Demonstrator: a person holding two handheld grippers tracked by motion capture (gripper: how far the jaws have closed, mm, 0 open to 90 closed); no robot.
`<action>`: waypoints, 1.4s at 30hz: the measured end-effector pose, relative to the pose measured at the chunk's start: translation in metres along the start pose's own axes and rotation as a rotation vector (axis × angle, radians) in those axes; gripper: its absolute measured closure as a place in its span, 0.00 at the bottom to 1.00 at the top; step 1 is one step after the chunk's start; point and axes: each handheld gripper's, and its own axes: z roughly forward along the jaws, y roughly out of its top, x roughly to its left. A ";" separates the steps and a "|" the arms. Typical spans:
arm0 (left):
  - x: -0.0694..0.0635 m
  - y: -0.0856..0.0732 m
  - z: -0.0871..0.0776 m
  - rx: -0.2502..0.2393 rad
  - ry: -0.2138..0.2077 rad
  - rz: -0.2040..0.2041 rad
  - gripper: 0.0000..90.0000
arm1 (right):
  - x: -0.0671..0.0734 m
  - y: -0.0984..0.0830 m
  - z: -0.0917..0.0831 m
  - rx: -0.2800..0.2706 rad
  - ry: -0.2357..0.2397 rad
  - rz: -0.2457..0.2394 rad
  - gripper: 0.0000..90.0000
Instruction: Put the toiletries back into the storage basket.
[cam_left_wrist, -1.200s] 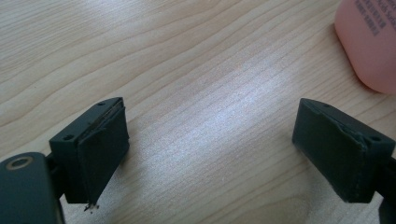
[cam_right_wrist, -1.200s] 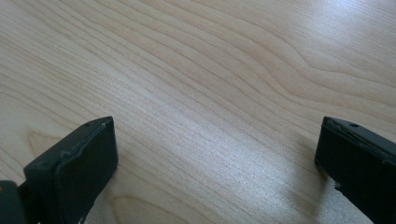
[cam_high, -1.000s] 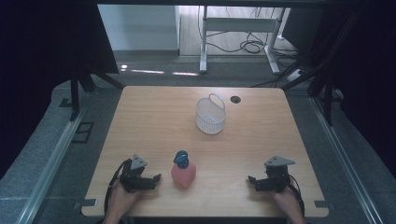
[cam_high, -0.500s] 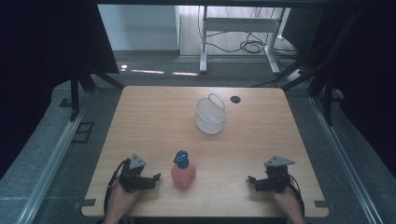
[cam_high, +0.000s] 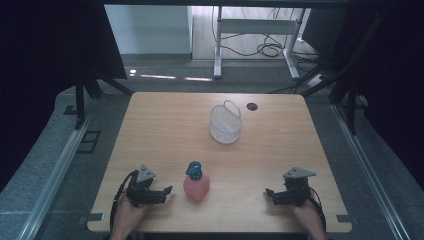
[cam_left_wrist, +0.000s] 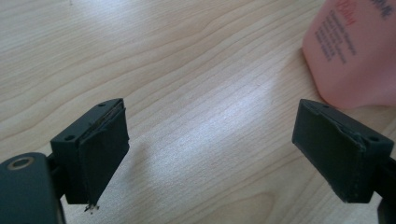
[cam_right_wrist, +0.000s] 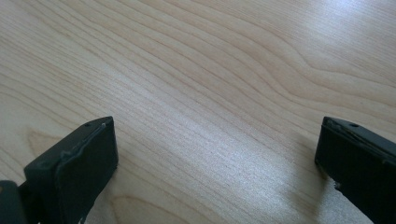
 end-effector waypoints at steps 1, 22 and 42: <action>0.000 0.000 0.000 0.000 0.000 0.000 0.12 | 0.000 0.000 0.000 0.000 0.000 0.000 0.00; -0.011 0.011 -0.013 -0.034 -0.083 -0.014 0.12 | 0.000 0.000 0.000 0.000 0.000 0.001 0.00; -0.040 0.030 -0.030 -0.091 -0.162 0.073 0.12 | 0.000 0.000 0.000 0.000 0.000 0.000 0.00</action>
